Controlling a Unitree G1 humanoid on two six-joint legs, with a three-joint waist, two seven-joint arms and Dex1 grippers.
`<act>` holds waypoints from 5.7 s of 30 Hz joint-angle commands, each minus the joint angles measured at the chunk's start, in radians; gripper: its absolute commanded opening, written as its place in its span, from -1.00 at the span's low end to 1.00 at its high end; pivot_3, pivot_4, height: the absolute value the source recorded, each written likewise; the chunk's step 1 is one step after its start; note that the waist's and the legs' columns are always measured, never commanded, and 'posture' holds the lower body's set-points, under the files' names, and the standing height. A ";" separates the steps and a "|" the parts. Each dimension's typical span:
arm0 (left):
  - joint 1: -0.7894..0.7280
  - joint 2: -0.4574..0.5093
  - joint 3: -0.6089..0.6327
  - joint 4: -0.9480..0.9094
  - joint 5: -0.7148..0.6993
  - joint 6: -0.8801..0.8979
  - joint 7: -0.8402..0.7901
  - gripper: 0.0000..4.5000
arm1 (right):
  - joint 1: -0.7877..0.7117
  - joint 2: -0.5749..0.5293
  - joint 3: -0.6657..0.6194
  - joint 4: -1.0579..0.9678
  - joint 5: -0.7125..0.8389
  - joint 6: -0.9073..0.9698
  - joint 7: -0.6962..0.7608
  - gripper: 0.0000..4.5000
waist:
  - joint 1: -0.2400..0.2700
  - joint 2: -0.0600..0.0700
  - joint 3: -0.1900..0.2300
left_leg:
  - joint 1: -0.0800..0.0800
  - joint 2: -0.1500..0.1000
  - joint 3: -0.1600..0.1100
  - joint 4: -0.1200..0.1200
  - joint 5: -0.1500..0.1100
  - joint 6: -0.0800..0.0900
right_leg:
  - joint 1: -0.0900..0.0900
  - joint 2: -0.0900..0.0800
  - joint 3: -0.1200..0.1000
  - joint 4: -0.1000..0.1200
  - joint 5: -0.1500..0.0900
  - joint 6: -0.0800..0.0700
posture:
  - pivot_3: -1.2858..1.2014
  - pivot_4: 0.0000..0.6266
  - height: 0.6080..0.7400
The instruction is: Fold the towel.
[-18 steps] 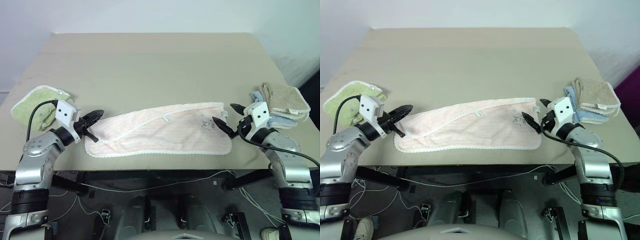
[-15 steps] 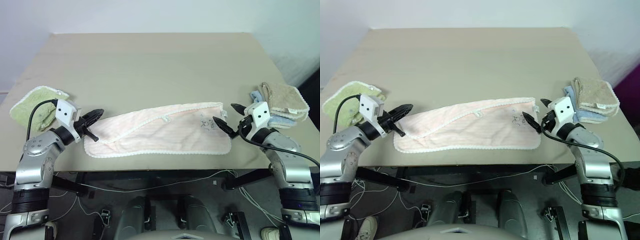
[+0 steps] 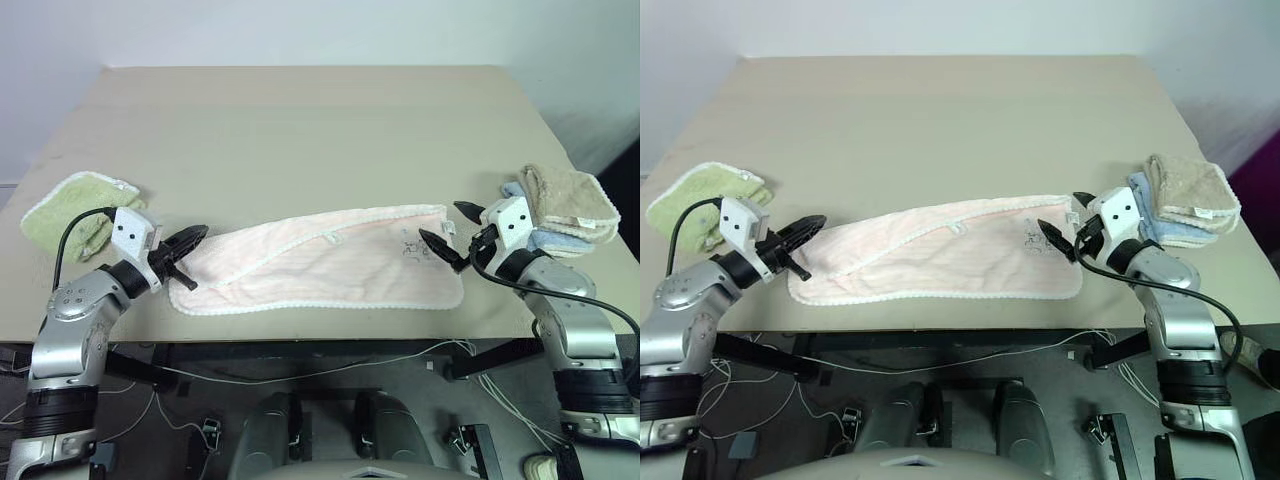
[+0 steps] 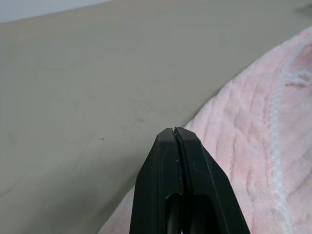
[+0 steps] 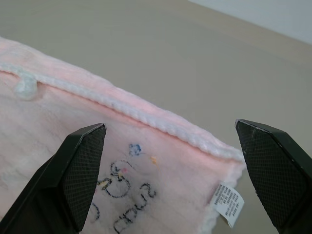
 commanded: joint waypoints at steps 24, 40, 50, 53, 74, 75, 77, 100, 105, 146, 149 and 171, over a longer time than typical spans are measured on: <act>0.014 0.249 -0.043 0.102 0.162 -0.260 -0.299 0.20 | -0.012 0.055 0.034 -0.012 -0.021 -0.009 -0.049 1.00 | -0.003 0.000 0.000 | 0.000 0.000 0.000 -0.001 0.000 0.000 | -0.001 0.000 0.000 0.000 0.000 0.000 | 0.03 -0.52 1.00; -0.072 0.348 -0.206 0.268 0.288 -0.553 -0.473 1.00 | -0.018 0.105 0.066 -0.008 -0.036 -0.020 -0.066 1.00 | -0.004 0.001 0.001 | 0.000 0.000 0.001 -0.002 -0.001 0.001 | -0.002 -0.001 0.000 0.000 0.000 -0.001 | 0.03 -0.52 1.00; -0.138 0.297 -0.224 0.291 0.205 -0.445 -0.521 1.00 | 0.008 0.095 0.048 -0.025 -0.029 -0.018 -0.077 1.00 | -0.004 0.001 0.001 | 0.000 0.001 0.001 -0.001 -0.001 0.001 | -0.002 0.001 0.000 0.000 0.000 -0.001 | 0.03 -0.52 1.00; -0.155 0.285 -0.235 0.320 0.229 -0.458 -0.506 1.00 | 0.010 0.098 0.048 -0.022 -0.032 -0.022 -0.080 1.00 | -0.004 0.001 0.001 | 0.000 0.000 0.001 -0.001 -0.001 0.001 | -0.002 0.001 0.000 0.000 0.000 0.000 | 0.03 -0.52 1.00; -0.238 0.261 -0.257 0.513 0.393 -0.621 -0.329 1.00 | 0.001 0.104 0.045 0.021 -0.035 -0.063 -0.081 1.00 | -0.004 0.001 0.000 | 0.002 0.001 0.001 -0.001 -0.001 0.001 | 0.000 0.001 0.000 0.001 0.000 -0.001 | 0.03 -0.52 1.00; -0.236 0.260 -0.257 0.514 0.389 -0.625 -0.330 1.00 | 0.001 0.104 0.046 0.024 -0.035 -0.065 -0.081 1.00 | -0.004 0.001 0.000 | 0.002 0.001 0.001 -0.001 -0.001 0.001 | 0.000 0.001 0.000 0.001 0.000 -0.001 | 0.03 -0.52 1.00; -0.231 0.260 -0.256 0.512 0.381 -0.634 -0.333 0.83 | 0.000 0.103 0.047 0.028 -0.035 -0.068 -0.079 1.00 | -0.004 0.001 0.000 | 0.002 0.001 0.001 -0.001 -0.001 0.001 | 0.000 0.001 0.000 0.001 0.000 -0.001 | 0.03 -0.52 1.00; -0.096 0.267 -0.230 0.289 0.205 -0.464 -0.460 -0.97 | -0.027 0.117 0.068 0.062 -0.042 -0.084 -0.068 1.00 | -0.004 0.001 0.000 | 0.002 0.001 0.001 -0.001 -0.001 0.001 | 0.000 0.001 0.001 0.001 0.000 -0.001 | 0.03 -0.52 1.00; -0.093 0.274 -0.245 0.297 0.245 -0.485 -0.464 -0.97 | -0.027 0.119 0.070 0.062 -0.041 -0.085 -0.067 1.00 | -0.004 0.001 0.000 | 0.002 0.001 0.001 -0.001 -0.001 0.001 | 0.000 0.001 0.001 0.001 -0.001 -0.001 | 0.03 -0.52 1.00; -0.051 0.272 -0.221 0.198 0.287 -0.625 -0.350 -0.98 | -0.020 0.124 0.077 0.040 -0.049 -0.073 -0.076 1.00 | -0.003 0.001 0.000 | 0.002 0.001 0.001 -0.001 -0.001 0.001 | 0.000 0.001 0.001 0.001 -0.001 -0.001 | 0.03 -0.52 1.00; -0.050 0.238 -0.186 0.181 0.204 -0.548 -0.330 -0.98 | -0.030 0.100 0.081 0.034 -0.080 -0.081 -0.078 1.00 | -0.003 0.002 0.000 | 0.002 0.001 0.001 -0.001 -0.001 0.001 | 0.000 0.001 0.001 0.001 -0.001 -0.001 | 0.03 -0.52 1.00; 0.053 0.215 -0.132 0.130 0.190 -0.422 -0.235 -0.98 | -0.497 -0.109 0.283 0.759 -0.459 -0.440 -0.024 1.00 | -0.010 0.002 0.001 | 0.002 0.001 0.003 -0.002 0.002 -0.003 | 0.000 0.001 0.001 0.001 -0.001 -0.001 | 0.03 -0.52 1.00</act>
